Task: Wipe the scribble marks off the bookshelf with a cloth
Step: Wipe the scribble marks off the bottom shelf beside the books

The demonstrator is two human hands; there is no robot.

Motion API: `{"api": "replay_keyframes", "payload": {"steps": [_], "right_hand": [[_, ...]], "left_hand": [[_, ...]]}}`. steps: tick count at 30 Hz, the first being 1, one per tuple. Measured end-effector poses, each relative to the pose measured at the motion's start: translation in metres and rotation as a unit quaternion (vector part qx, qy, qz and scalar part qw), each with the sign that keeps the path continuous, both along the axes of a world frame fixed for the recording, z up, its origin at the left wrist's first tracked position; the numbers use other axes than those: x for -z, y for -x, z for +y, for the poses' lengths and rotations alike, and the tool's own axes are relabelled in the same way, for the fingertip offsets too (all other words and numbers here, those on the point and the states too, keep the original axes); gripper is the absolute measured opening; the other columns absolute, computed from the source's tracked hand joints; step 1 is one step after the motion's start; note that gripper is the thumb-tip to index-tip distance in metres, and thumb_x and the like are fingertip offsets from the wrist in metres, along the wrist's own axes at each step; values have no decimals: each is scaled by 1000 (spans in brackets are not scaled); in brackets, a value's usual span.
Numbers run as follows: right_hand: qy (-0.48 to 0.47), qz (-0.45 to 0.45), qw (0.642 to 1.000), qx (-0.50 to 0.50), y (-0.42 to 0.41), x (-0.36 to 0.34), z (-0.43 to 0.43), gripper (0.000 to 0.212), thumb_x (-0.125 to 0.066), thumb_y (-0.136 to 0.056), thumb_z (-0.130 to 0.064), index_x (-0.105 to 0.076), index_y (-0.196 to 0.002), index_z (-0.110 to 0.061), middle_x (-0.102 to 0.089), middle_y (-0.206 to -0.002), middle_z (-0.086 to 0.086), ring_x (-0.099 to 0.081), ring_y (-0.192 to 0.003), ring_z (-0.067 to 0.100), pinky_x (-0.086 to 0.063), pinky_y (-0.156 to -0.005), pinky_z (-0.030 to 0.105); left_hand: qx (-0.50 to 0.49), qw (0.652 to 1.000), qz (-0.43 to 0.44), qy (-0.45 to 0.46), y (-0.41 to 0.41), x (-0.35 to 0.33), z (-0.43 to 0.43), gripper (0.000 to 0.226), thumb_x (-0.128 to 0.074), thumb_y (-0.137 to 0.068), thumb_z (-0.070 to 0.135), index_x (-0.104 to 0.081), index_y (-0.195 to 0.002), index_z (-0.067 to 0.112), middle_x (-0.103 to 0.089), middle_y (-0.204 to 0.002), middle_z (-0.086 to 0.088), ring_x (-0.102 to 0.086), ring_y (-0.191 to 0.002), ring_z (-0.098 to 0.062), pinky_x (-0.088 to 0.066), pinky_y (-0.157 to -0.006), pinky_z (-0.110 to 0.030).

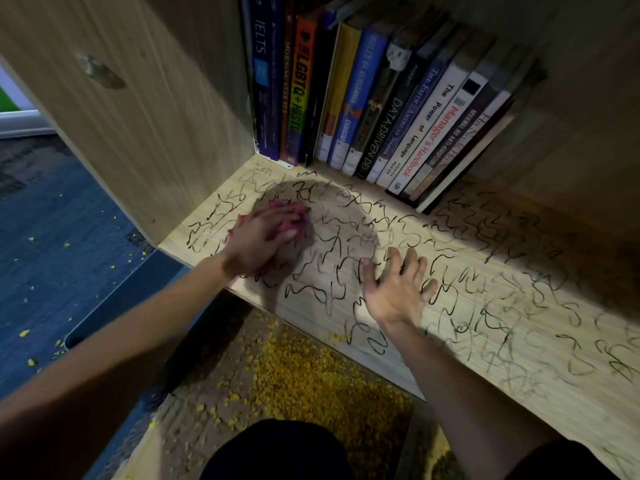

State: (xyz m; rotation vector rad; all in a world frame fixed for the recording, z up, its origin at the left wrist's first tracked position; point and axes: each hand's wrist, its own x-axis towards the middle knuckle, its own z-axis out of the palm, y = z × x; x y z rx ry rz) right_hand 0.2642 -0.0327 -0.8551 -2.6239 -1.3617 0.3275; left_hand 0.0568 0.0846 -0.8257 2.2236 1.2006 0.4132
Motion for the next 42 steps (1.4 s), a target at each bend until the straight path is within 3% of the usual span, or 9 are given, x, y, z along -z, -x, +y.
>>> {"api": "replay_keyframes", "payload": {"steps": [3,9,14,16,19,24,26,37,42], "right_hand": [[6,3,1000,2,-1,2,0,58,-20,-97,-56,-22,-147,-27,-5,-160,4,6,-147,24,2,-116,53],[-9,21,1000,14,-2,0,1,48,-18,-103,-38,-25,-149,-28,-6,-160,4,5,-147,22,6,-117,49],[-10,29,999,22,-1,0,1,47,-17,-103,-36,-26,-148,-32,-7,-160,2,5,-147,20,7,-117,47],[-1,18,1000,25,-2,0,3,48,-14,-102,-37,-22,-150,-34,-5,-160,1,6,-147,20,7,-117,45],[31,-9,999,30,-3,3,5,55,0,-98,-42,-14,-151,-37,-2,-160,-1,5,-147,19,8,-114,42],[-23,-54,998,38,0,12,10,77,9,-88,-54,-35,-147,-28,-30,-154,9,-23,-143,30,-9,-111,51],[17,-41,999,14,-5,12,13,77,8,-85,-54,-19,-152,-29,-14,-159,7,-10,-146,30,-3,-113,52],[73,-32,996,31,0,1,10,78,15,-77,-49,-1,-152,-35,7,-161,-1,10,-147,21,0,-116,48],[85,-33,995,34,0,-1,11,58,4,-94,-45,0,-151,-35,8,-160,-2,10,-147,21,1,-116,48]], "left_hand": [[-37,986,165,12,-24,19,-6,49,-34,-97,54,-38,-143,39,-29,-154,14,-15,-143,-27,-3,-114,-52],[152,974,165,-29,-30,18,-77,61,-16,-87,65,-35,-142,45,-36,-148,19,-16,-143,-19,12,-114,-43],[233,969,75,12,-12,15,-86,33,-41,-99,41,-51,-130,43,-52,-133,18,-41,-122,-3,-26,-110,-37],[182,983,-19,-10,-2,16,-49,27,-47,-98,32,-61,-120,38,-61,-119,13,-55,-105,-1,-44,-97,-39],[47,994,-44,-93,7,4,31,35,-43,-99,37,-52,-133,39,-51,-138,10,-48,-122,-10,-34,-108,-38],[-171,976,133,-23,-12,18,104,69,-44,-97,47,-14,-153,21,-14,-160,-3,-14,-145,-29,-11,-115,-50],[-212,964,161,-13,-39,24,107,71,-38,-97,51,-13,-152,14,-12,-160,-7,-8,-145,-34,-4,-116,-50],[100,984,141,34,-40,9,93,59,-49,-95,45,-32,-147,24,-30,-153,-2,-26,-141,-26,-19,-116,-40],[-28,980,181,-73,-49,19,96,67,-36,-99,47,-11,-153,16,-9,-160,-4,-10,-145,-27,-10,-117,-41]]}}
